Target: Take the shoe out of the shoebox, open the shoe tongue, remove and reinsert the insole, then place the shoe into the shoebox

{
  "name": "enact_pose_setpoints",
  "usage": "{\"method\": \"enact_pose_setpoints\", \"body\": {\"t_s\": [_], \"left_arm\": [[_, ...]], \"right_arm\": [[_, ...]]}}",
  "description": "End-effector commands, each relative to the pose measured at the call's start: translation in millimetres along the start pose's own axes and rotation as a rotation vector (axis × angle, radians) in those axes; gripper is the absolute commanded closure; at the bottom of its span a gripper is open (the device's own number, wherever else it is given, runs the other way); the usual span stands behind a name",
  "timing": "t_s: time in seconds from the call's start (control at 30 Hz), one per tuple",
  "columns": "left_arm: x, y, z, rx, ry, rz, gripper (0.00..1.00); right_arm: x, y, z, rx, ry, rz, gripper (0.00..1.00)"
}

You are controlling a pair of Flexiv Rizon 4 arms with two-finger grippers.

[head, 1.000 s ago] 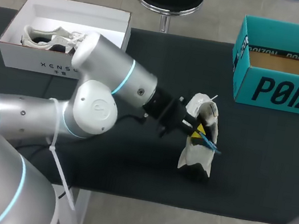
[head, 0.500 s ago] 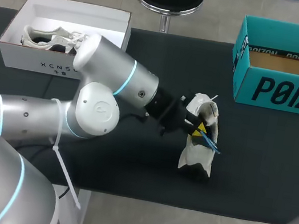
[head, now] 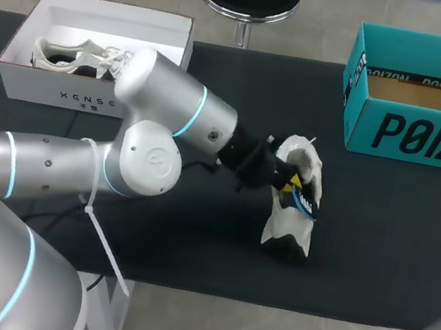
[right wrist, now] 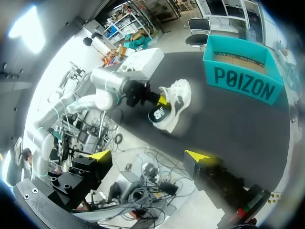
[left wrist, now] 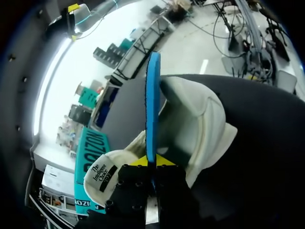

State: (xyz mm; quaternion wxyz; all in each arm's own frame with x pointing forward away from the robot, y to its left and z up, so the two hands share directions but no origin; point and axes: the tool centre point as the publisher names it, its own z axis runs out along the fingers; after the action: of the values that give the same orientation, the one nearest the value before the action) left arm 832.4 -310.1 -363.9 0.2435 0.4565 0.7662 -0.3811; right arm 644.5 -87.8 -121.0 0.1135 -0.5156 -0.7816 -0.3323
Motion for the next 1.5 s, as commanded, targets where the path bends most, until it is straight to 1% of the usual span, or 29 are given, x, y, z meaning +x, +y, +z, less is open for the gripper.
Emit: {"method": "enact_pose_setpoints", "body": {"t_s": [0.03,0.07,0.1,0.3,0.33,0.37,0.47,0.5,0.6,0.63,0.67,0.7,0.73,0.93,1.07,1.2,1.37,1.5], "left_arm": [[-1.4,2.5,13.2,-0.007,0.027,-0.005,0.71],[-1.5,1.0,12.2,-0.006,0.03,-0.007,0.51],[-2.2,-1.4,9.9,-0.004,0.033,-0.009,0.0],[-3.9,-12.9,-1.5,0.014,0.034,-0.009,0.0],[-4.3,-14.5,-2.9,0.015,0.034,-0.008,0.03],[-5.2,-16.0,-4.2,0.018,0.032,-0.007,0.14],[-6.9,-19.8,-6.8,0.023,0.031,-0.002,0.29],[-7.7,-21.8,-7.8,0.027,0.03,0.0,0.5],[-9.3,-25.3,-8.6,0.035,0.028,0.0,0.55],[-9.8,-26.6,-8.9,0.04,0.027,0.001,0.61],[-10.1,-28.1,-9.3,0.045,0.026,0.0,0.74],[-10.3,-29.4,-9.6,0.05,0.026,0.0,0.84],[-10.1,-30.8,-9.6,0.055,0.026,0.002,1.0],[-5.3,-36.7,-6.3,0.078,0.029,0.011,1.0],[-3.9,-35.3,-3.5,0.075,0.028,0.013,1.0],[-4.5,-23.9,-2.6,0.051,0.024,0.023,1.0],[-11.1,-2.2,-1.6,0.006,0.024,0.04,1.0],[-15.8,10.1,5.3,-0.036,0.028,0.045,1.0]], "right_arm": [[2.0,-8.7,0.4,-0.015,-0.007,0.002,0.0],[2.0,-8.7,0.4,-0.015,-0.007,0.002,0.0],[2.0,-8.7,0.4,-0.015,-0.007,0.002,0.0],[2.0,-8.7,0.4,-0.015,-0.007,0.002,0.0],[2.0,-8.7,0.4,-0.015,-0.007,0.002,0.0],[2.0,-8.7,0.4,-0.015,-0.007,0.002,0.0],[2.0,-8.7,0.4,-0.015,-0.007,0.002,0.0],[2.0,-8.7,0.4,-0.015,-0.007,0.002,0.0],[2.0,-8.7,0.4,-0.015,-0.007,0.002,0.0],[2.0,-8.7,0.4,-0.015,-0.007,0.002,0.0],[2.0,-8.7,0.4,-0.015,-0.007,0.002,0.0],[2.0,-8.7,0.4,-0.015,-0.007,0.002,0.0],[2.0,-8.7,0.4,-0.015,-0.007,0.002,0.0],[2.0,-8.7,0.4,-0.015,-0.007,0.002,0.0],[2.0,-8.7,0.4,-0.015,-0.007,0.002,0.0],[2.0,-8.7,0.4,-0.015,-0.007,0.002,0.0],[2.0,-8.7,0.4,-0.015,-0.007,0.002,0.0],[2.0,-8.7,0.4,-0.015,-0.007,0.002,0.0]]}}
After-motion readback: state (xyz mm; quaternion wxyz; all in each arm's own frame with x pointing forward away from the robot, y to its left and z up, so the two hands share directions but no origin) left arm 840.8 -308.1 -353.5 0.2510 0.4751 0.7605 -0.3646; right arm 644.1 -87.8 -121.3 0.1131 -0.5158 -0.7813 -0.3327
